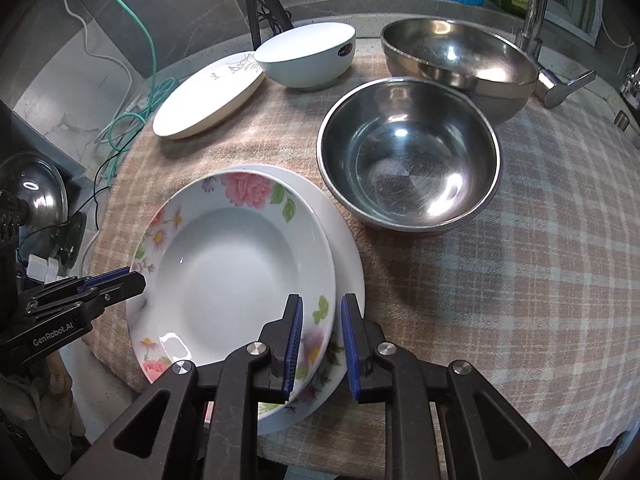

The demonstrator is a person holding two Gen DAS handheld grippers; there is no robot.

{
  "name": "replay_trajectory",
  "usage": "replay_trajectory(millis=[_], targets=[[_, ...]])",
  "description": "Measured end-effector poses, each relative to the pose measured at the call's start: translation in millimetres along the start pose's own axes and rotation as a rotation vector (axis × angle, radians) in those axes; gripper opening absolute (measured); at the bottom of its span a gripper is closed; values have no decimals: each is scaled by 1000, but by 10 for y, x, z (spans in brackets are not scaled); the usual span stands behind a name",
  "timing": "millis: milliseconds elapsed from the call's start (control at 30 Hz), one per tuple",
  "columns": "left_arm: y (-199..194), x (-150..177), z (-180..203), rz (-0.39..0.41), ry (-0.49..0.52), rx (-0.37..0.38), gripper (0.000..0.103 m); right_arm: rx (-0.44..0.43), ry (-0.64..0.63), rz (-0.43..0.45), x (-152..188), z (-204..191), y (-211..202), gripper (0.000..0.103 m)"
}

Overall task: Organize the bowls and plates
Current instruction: 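Lower the pink-rose plate onto the pink-flower plate and open both grippers, then move both grippers to the white gold-leaf plate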

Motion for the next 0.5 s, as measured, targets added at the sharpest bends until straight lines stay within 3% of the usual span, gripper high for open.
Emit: replay_trajectory(millis=[500], targets=[[-411, -340, -255, 94, -40, 30, 16, -103, 73, 99, -210, -34, -447, 20]])
Point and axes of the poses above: each gripper's, at about its wrist camera, not at the fingertips, and y roughly the way its jaws point, z to its right, x to its underside, the point moved 9 cm from there along y, roughly the way its jaws point, and after that the axes turned 9 degrees about x, right-handed, at the moved point
